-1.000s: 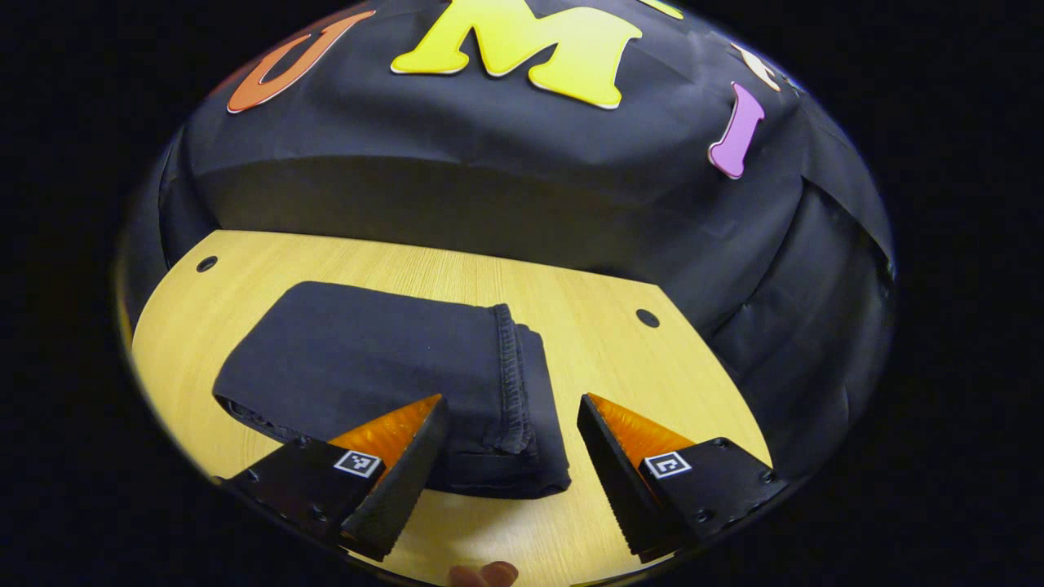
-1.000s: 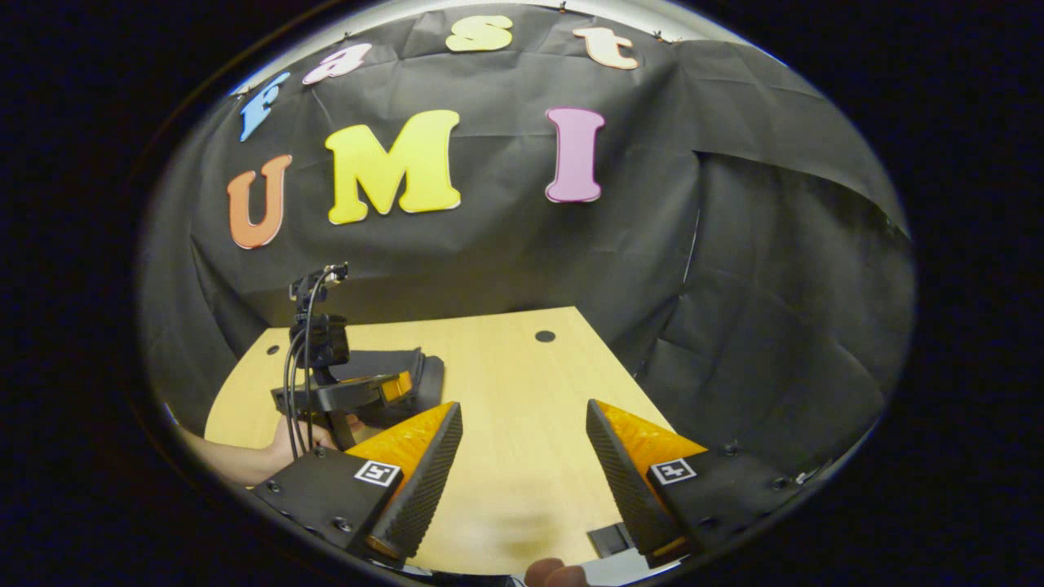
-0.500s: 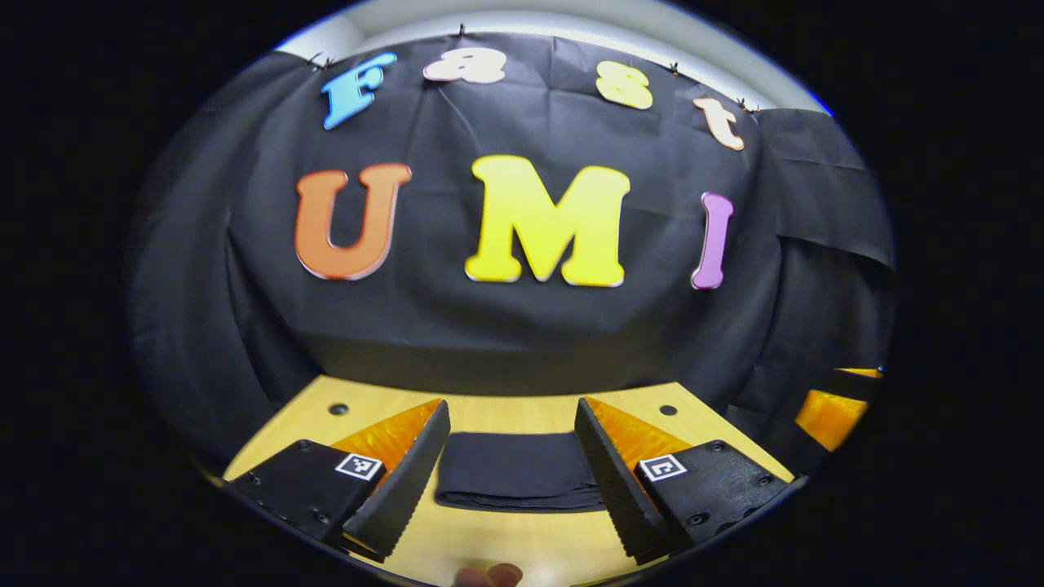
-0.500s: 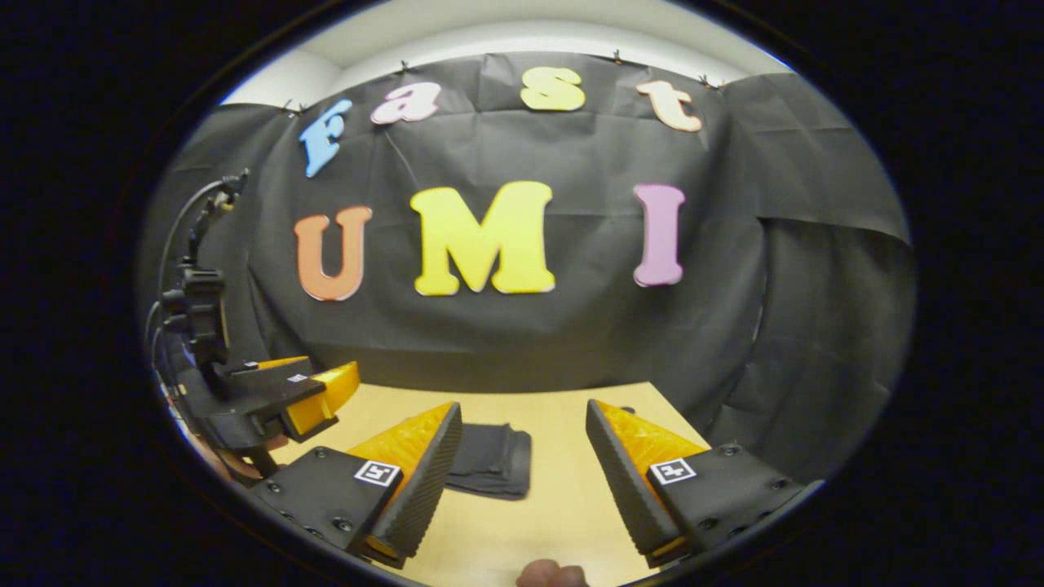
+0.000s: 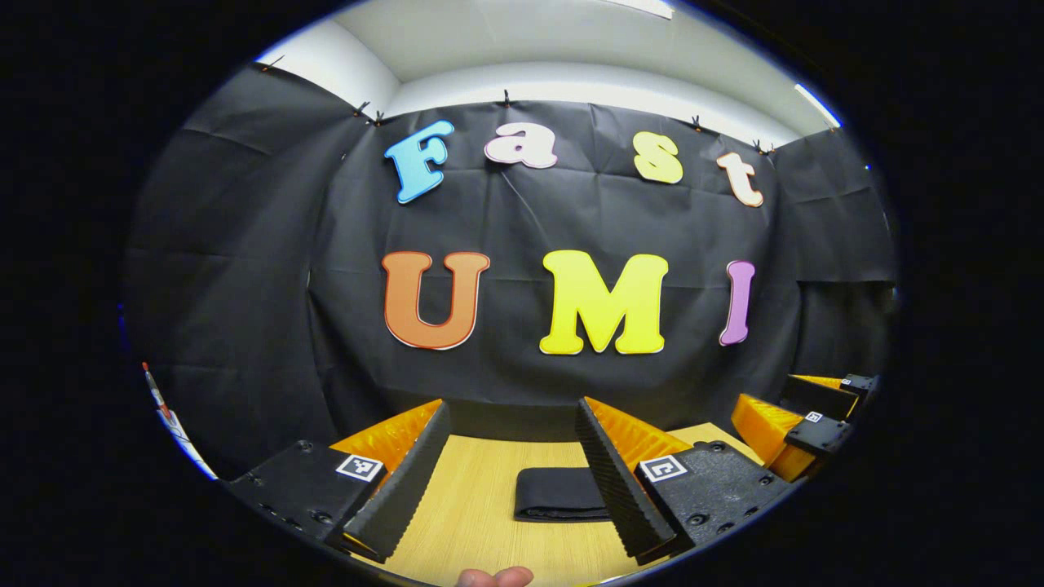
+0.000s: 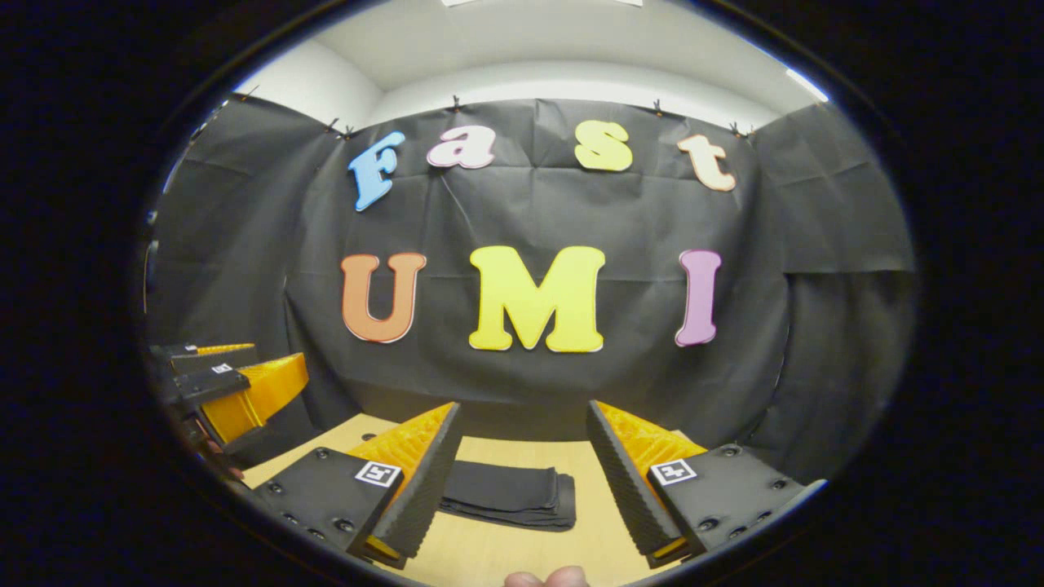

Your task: Grasp the waist and the cuffs of the jeans and fold them to make the two legs overlap; first hold the waist and fold one-third of the jeans toward the cuffs, then hold the cuffs and fold the remaining one-third in the same direction to finish folding.

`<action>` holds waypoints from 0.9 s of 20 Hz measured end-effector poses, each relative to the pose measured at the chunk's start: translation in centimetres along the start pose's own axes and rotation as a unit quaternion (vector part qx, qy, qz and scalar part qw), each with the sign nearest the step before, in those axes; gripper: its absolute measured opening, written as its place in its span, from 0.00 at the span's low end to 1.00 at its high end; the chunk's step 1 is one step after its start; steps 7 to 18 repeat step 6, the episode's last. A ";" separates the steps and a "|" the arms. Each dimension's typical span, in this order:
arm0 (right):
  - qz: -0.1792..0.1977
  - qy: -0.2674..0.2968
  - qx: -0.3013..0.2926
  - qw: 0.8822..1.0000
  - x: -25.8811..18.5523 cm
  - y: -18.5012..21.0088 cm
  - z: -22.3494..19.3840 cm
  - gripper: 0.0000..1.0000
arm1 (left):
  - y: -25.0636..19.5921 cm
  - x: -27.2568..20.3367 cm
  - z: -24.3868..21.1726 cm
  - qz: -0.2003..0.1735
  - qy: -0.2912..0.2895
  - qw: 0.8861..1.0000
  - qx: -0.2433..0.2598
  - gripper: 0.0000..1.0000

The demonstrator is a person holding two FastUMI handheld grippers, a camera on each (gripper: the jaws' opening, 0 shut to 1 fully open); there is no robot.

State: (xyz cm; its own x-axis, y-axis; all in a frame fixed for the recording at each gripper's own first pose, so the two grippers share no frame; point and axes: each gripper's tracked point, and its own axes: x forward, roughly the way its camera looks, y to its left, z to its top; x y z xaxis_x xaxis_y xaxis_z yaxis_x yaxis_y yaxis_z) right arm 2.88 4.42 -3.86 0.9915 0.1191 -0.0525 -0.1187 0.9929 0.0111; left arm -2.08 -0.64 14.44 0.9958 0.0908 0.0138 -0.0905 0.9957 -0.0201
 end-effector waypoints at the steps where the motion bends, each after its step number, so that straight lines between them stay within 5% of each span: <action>1: -0.001 -0.008 -0.006 1.000 -0.5 0.3 0.3 0.95 | 0.3 -0.2 0.0 0.000 0.000 1.000 -0.006 0.98; 5: -0.014 -0.023 0.000 1.000 -1.5 0.8 0.9 0.92 | 0.3 -1.3 -0.5 -0.018 -0.010 1.000 -0.006 0.98; 6: -0.015 -0.023 0.000 1.000 -1.7 0.9 1.0 0.92 | 0.3 -1.3 -0.5 -0.020 -0.008 1.000 -0.005 0.88; 18: -0.015 -0.023 0.000 1.000 -1.7 0.9 1.0 0.92 | 0.3 -1.3 -0.5 -0.020 -0.008 1.000 -0.005 0.88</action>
